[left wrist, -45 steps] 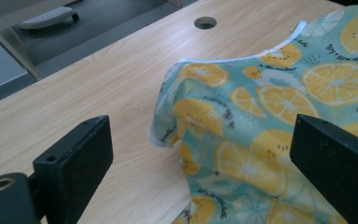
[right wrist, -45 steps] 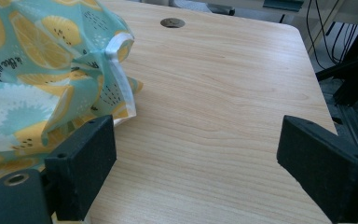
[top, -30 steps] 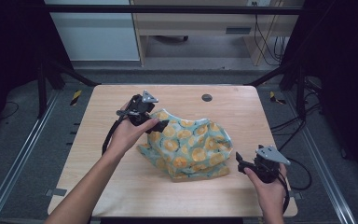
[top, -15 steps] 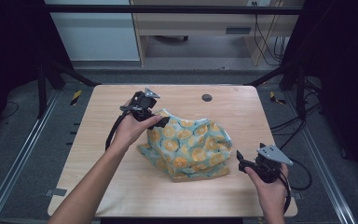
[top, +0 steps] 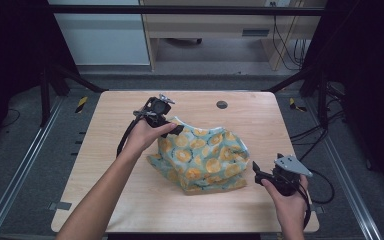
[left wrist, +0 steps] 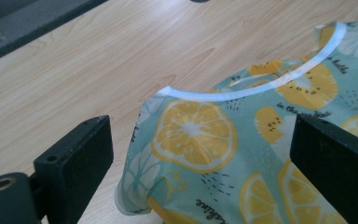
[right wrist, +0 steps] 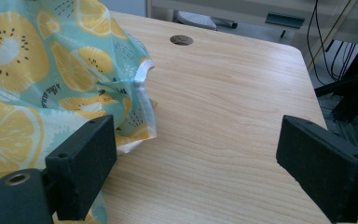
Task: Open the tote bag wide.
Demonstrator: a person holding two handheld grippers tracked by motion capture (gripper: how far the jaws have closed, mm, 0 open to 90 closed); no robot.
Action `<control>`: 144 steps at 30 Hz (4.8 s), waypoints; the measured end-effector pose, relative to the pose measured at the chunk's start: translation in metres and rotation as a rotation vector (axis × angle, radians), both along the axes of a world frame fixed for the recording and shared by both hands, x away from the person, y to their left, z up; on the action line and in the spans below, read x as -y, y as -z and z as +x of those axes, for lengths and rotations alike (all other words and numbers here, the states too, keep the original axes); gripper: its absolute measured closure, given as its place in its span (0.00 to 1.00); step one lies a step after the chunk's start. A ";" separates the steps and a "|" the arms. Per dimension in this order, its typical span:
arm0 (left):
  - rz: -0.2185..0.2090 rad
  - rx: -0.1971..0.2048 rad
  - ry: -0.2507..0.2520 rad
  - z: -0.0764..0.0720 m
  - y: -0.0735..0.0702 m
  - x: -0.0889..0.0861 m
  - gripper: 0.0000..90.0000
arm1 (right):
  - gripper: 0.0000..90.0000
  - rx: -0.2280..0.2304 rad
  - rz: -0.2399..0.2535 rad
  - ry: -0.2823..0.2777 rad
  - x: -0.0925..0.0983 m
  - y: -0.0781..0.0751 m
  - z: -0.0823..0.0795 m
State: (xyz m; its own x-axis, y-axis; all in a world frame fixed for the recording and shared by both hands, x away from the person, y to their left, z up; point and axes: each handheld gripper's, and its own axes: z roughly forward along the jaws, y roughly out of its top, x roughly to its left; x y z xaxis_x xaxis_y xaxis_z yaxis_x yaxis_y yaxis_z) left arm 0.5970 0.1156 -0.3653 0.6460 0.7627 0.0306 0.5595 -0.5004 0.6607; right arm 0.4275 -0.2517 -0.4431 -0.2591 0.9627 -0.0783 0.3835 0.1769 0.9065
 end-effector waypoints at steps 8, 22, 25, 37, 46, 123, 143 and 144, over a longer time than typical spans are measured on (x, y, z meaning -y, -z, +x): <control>-0.016 -0.053 0.003 0.002 0.011 -0.002 0.07 | 0.14 0.011 0.020 -0.009 -0.001 -0.007 -0.001; 0.032 -0.087 0.043 -0.006 0.015 -0.002 0.85 | 0.15 0.023 0.015 -0.028 -0.009 -0.014 0.004; 0.034 -0.093 0.056 -0.012 0.017 -0.004 0.97 | 0.15 0.023 0.007 -0.033 -0.011 -0.019 0.006; -0.002 -0.015 0.100 -0.040 0.006 -0.008 1.00 | 0.38 -0.040 0.048 -0.188 -0.036 -0.057 0.037; -0.024 0.025 0.124 -0.049 0.000 -0.002 1.00 | 0.32 -0.149 0.031 -0.283 -0.084 -0.067 0.072; -0.158 0.173 0.299 -0.195 0.028 -0.029 1.00 | 1.00 -0.114 -0.038 -0.441 -0.086 -0.039 -0.052; -0.138 0.177 0.239 -0.185 0.085 -0.018 1.00 | 0.95 -0.254 -0.071 -0.425 -0.085 0.005 -0.039; -0.135 0.173 0.243 -0.185 0.086 -0.018 1.00 | 0.94 -0.247 -0.068 -0.426 -0.084 0.004 -0.039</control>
State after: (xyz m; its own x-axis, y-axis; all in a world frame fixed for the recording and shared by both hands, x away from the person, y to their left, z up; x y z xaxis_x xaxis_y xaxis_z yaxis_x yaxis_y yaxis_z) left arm 0.4119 0.1341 -0.4508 0.8035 0.5917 0.0653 0.3080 -0.5071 0.8050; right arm 0.3885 -0.1675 -0.4467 -0.6469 0.7622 -0.0239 0.4661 0.4200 0.7786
